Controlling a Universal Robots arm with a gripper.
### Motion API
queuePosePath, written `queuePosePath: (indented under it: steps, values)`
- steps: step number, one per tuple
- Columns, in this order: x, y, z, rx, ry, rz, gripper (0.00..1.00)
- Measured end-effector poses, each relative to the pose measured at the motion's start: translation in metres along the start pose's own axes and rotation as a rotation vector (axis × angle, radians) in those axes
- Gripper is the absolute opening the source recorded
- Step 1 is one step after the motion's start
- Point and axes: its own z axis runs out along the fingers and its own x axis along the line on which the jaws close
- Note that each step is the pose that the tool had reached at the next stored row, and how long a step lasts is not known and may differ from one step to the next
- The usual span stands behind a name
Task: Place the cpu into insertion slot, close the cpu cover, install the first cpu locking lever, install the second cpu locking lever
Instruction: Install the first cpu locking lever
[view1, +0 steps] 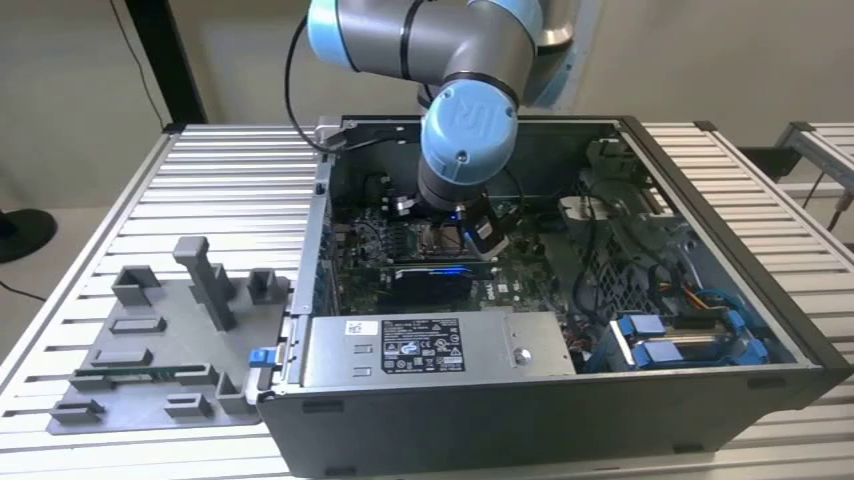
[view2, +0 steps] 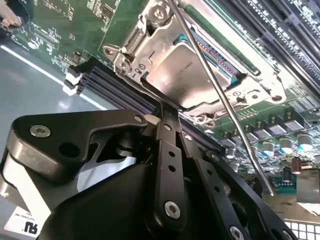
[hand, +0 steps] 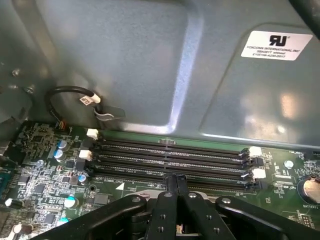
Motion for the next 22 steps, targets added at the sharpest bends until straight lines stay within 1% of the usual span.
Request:
queuePosePath:
  steps: [4,5,7,8,9,12,16,17,19,20,22]
  values:
    - [-0.0041,-0.0008,0.0005,0.0006,0.0002,0.000,0.00]
    - [-0.0051,-0.0010,0.0005,0.0001,0.0002,0.000,0.00]
    - [-0.0056,-0.0010,0.0005,-0.0036,-0.0003,0.000,0.00]
    - [-0.0057,-0.0011,0.0005,-0.0062,-0.0005,0.000,0.00]
    - [-0.0060,-0.0011,0.0006,-0.0115,-0.0009,0.000,0.00]
    - [-0.0066,-0.0010,0.0010,-0.0233,-0.0022,0.000,0.00]
    - [-0.0068,-0.0007,0.0002,-0.0343,-0.0031,0.001,0.00]
    - [-0.0069,-0.0001,-0.0007,-0.0374,-0.0033,0.001,0.00]
    - [-0.0070,0.0015,-0.0030,-0.0461,-0.0041,0.001,0.00]
    - [-0.0072,0.0029,-0.0050,-0.0484,-0.0044,0.001,0.00]
    - [-0.0077,0.0069,-0.0107,-0.0508,-0.0045,0.001,0.00]
